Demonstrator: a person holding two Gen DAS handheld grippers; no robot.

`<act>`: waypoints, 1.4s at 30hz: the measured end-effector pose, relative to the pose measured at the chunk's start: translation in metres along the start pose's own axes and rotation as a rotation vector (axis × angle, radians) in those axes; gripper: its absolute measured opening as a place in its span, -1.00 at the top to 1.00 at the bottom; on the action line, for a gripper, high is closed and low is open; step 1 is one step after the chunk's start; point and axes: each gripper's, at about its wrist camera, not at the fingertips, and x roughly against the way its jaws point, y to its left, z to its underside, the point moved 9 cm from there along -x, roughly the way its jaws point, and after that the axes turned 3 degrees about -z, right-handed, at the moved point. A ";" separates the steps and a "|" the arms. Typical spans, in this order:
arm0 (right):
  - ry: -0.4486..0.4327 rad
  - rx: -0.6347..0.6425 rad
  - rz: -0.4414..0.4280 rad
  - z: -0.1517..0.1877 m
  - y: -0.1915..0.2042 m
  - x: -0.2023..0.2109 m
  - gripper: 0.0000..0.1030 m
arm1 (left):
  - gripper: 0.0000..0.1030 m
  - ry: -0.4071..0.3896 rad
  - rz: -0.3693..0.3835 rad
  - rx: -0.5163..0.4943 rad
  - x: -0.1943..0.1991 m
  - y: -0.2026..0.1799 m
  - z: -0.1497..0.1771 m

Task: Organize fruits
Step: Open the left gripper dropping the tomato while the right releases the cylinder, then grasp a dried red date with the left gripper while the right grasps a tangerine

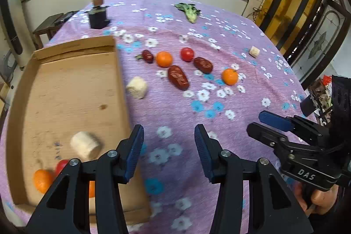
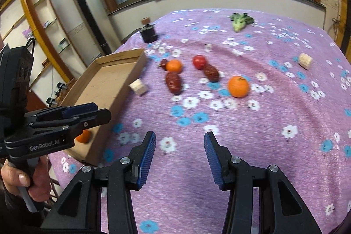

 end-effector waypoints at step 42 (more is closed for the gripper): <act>-0.007 -0.079 0.074 -0.040 -0.073 -0.044 0.30 | 0.46 0.048 -0.031 -0.021 -0.075 -0.028 -0.036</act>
